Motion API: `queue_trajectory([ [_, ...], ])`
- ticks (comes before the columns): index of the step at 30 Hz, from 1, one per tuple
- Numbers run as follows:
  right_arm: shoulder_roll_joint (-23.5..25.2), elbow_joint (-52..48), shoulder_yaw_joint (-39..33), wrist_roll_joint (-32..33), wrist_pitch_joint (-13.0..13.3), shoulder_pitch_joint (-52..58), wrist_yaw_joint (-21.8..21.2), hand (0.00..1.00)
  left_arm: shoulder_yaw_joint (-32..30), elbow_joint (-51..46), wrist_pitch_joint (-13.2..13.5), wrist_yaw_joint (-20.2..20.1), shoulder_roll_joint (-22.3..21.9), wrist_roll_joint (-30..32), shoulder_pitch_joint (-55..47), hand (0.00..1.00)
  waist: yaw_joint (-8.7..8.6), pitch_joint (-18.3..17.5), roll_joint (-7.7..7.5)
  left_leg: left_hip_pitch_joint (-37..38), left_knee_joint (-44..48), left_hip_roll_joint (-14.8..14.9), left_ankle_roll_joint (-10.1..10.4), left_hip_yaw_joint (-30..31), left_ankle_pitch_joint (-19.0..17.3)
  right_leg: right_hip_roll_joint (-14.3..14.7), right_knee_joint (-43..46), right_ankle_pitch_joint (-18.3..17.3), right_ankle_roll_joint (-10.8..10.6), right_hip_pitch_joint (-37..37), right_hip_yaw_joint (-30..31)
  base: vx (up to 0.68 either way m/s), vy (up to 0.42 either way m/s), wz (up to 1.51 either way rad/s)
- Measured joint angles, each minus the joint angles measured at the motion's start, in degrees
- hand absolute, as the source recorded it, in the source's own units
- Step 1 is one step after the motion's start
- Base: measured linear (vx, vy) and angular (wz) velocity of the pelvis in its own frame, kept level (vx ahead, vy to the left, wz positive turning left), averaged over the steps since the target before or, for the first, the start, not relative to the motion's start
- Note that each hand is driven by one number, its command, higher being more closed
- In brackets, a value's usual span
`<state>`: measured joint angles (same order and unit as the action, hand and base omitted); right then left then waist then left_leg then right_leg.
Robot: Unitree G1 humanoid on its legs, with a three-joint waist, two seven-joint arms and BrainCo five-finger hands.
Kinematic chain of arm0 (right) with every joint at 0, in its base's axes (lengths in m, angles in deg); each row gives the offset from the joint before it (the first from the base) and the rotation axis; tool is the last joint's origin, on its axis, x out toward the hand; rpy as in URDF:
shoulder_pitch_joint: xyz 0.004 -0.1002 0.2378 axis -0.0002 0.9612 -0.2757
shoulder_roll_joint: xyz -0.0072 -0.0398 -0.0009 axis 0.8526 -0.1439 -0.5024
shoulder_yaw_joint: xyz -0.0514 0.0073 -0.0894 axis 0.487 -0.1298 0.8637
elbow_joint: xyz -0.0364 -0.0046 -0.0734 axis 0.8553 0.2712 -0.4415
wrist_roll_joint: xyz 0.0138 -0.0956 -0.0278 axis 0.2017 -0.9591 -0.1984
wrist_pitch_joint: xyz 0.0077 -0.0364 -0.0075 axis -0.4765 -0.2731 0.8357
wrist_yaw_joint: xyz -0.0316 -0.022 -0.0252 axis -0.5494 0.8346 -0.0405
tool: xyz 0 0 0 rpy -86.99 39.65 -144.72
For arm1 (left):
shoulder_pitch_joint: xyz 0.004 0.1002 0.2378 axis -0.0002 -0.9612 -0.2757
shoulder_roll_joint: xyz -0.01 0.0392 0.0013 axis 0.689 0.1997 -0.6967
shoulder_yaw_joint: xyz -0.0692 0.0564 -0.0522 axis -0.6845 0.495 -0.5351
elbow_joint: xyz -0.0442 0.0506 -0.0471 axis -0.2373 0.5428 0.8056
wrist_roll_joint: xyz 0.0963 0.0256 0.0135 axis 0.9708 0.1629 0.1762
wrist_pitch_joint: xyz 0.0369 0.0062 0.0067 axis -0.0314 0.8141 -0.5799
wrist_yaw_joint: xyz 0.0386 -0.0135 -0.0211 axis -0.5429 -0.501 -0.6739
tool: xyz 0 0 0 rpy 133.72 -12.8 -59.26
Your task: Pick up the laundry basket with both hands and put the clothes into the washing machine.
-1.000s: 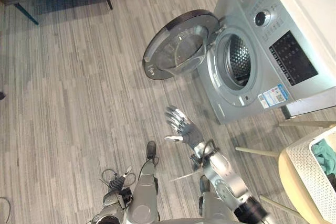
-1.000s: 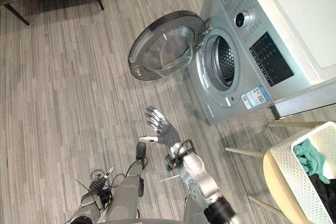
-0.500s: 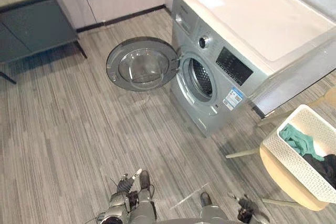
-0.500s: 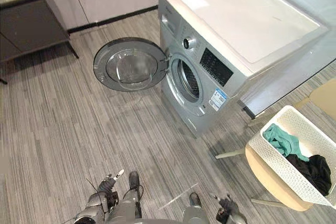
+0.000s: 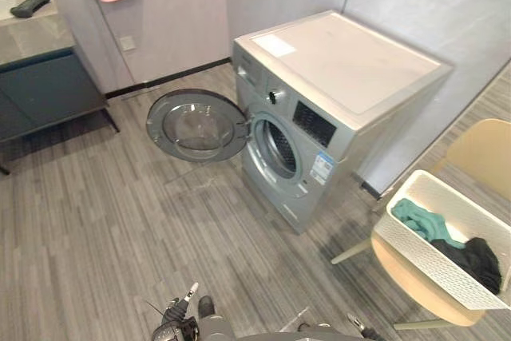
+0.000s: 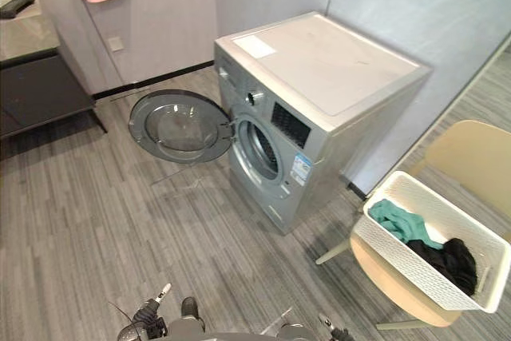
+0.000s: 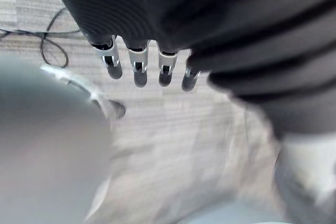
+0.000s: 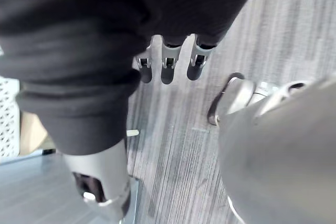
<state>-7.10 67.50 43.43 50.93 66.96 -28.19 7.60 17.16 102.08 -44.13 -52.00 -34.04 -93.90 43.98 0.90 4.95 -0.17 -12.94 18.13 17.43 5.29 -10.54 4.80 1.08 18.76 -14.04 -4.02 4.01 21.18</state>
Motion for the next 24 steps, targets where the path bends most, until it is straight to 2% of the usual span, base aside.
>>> queue_trajectory([
  [1,-0.6,-0.8,0.5,0.0,0.1,-0.4,0.0,0.00,0.0,-0.8,0.2,0.0,-1.0,-0.5,-0.2,0.00,0.84,-0.1,0.17,-1.1,6.2,-2.5,1.2,3.5,-4.8,-0.2,1.0,0.0,-0.8,0.2,2.4,-0.03,0.026,-0.62],
  [2,-1.0,-0.8,0.6,-0.1,0.3,-0.9,0.0,0.00,0.1,-0.8,0.3,0.0,-1.6,-0.9,-0.3,0.00,1.61,-0.4,0.82,-0.8,8.4,-4.8,1.9,5.4,-7.5,-0.3,1.4,-0.3,-0.7,0.6,4.1,-0.04,0.115,-1.13],
  [3,-1.5,-0.8,0.8,-0.1,0.4,-1.7,0.0,0.00,0.1,-0.5,0.4,0.0,-2.9,-1.3,-1.0,0.00,2.08,-1.4,2.73,0.0,9.9,-8.3,0.7,7.2,-13.6,0.0,1.3,-0.2,-1.0,1.4,7.1,-0.01,0.166,-1.38],
  [4,-1.2,-1.5,1.7,-0.1,0.3,-3.1,-0.1,0.00,0.1,-0.1,0.3,0.0,-3.6,-1.3,-1.3,0.00,2.42,-1.6,3.48,2.2,7.3,-9.6,-0.2,6.8,-17.6,0.7,1.3,-0.2,-1.6,2.0,10.8,-0.02,0.201,-1.39],
  [6,0.7,-3.0,3.5,-0.3,0.3,-3.2,-0.3,0.00,0.1,-0.2,0.4,0.0,-3.5,-1.3,-1.6,0.00,3.16,-2.1,2.33,4.6,3.1,-11.7,-0.4,3.8,-17.6,-0.1,-0.6,0.5,-1.6,2.3,17.2,-0.02,0.169,-1.40],
  [8,2.2,-3.1,4.6,-0.9,0.3,-3.2,-0.2,0.00,0.3,0.6,0.6,0.1,-2.8,-1.1,-1.4,0.00,2.42,-2.5,1.48,7.2,-1.3,-11.9,-0.9,-1.3,-17.3,-1.6,-4.5,3.2,-0.9,2.2,21.7,-0.04,0.087,-1.26],
  [10,3.3,-5.7,5.4,-1.4,0.5,-1.4,-0.1,0.00,0.7,1.6,0.6,0.1,-1.8,-1.0,-1.4,0.00,1.08,-3.2,0.47,8.6,-6.1,-12.4,-0.9,-4.3,-16.4,-2.3,-8.3,7.5,-0.5,3.8,23.1,0.00,0.029,-0.92],
  [12,3.7,-7.4,5.5,-1.1,1.2,0.2,-0.2,0.00,1.4,2.0,0.6,0.1,-1.2,0.2,-1.3,0.00,-0.21,-4.1,-0.12,8.7,-8.9,-12.2,-0.8,-5.9,-15.2,-2.2,-10.4,10.2,-0.9,5.7,22.7,0.05,-0.014,-0.81],
  [14,3.4,-8.7,5.4,-0.6,1.6,1.5,0.0,0.00,4.0,2.0,0.5,0.1,-1.4,1.2,1.0,0.00,-0.46,-4.0,-0.48,8.6,-10.1,-11.1,-0.4,-8.2,-14.2,-0.6,-11.5,14.3,-3.2,8.4,19.6,0.08,-0.056,-0.93],
  [15,3.3,-8.7,5.4,-0.6,1.6,1.6,0.0,0.00,4.6,1.9,0.6,0.1,-1.7,1.2,1.7,0.00,-0.27,-4.0,-0.19,8.8,-10.0,-10.2,-0.3,-8.9,-14.1,0.4,-11.5,15.7,-2.7,9.2,17.6,0.09,-0.058,-1.12],
  [16,3.1,-8.8,5.6,-0.6,1.6,1.5,0.0,0.00,4.7,1.9,0.6,0.1,-2.2,1.1,3.0,0.00,0.04,-3.7,0.62,8.9,-10.0,-8.0,-0.6,-10.7,-12.6,2.3,-12.3,19.0,-0.6,10.3,12.0,0.11,-0.091,-1.40],
  [17,2.5,-8.8,5.6,-0.8,1.6,1.4,0.0,0.00,4.4,1.9,0.6,0.1,-2.8,1.1,3.8,0.00,0.04,-3.4,0.84,10.0,-10.0,-6.1,-0.3,-13.6,-12.2,2.9,-14.0,20.8,1.2,10.3,5.6,0.12,-0.138,-1.35],
  [19,2.3,-8.6,5.3,-0.9,1.5,1.6,0.0,0.00,3.1,1.8,0.6,0.1,-3.7,1.0,5.6,0.00,-0.24,-2.6,0.58,12.4,-10.2,-5.8,-0.1,-17.5,-12.3,3.1,-14.6,20.7,1.4,10.0,0.0,0.07,-0.143,-1.07],
  [21,1.2,-7.8,4.1,-2.0,1.1,2.1,-0.2,0.00,2.4,1.8,0.8,-0.1,-5.1,0.3,7.2,0.00,-0.36,-1.5,1.99,14.7,-10.0,-5.4,0.8,-19.0,-13.0,3.5,-14.5,18.4,2.2,8.9,-2.0,0.03,-0.096,-0.68],
  [22,1.0,-7.3,3.4,-2.2,0.9,2.2,-0.2,0.00,1.9,1.7,0.9,-0.1,-5.1,0.2,7.2,0.00,-0.27,-1.2,2.38,15.5,-10.0,-5.3,1.1,-19.0,-13.2,3.5,-13.9,17.3,2.4,8.8,-3.6,-0.01,-0.081,-0.32],
  [23,0.9,-6.9,1.3,-2.6,0.3,3.4,-0.2,0.00,0.0,1.7,1.1,0.1,-5.3,-0.3,7.1,0.00,-0.17,-0.6,2.63,17.2,-10.4,-5.3,1.4,-18.9,-13.7,2.6,-11.7,16.0,2.6,9.2,-8.5,-0.02,-0.050,-0.19],
  [24,0.9,-6.9,0.4,-2.6,0.3,3.5,-0.2,0.00,0.0,1.7,1.1,0.1,-5.3,-0.6,7.0,0.00,-0.21,-0.6,2.87,17.6,-10.5,-5.2,1.7,-18.7,-14.1,2.6,-11.1,15.9,2.6,9.2,-9.2,-0.03,-0.053,-0.03],
])
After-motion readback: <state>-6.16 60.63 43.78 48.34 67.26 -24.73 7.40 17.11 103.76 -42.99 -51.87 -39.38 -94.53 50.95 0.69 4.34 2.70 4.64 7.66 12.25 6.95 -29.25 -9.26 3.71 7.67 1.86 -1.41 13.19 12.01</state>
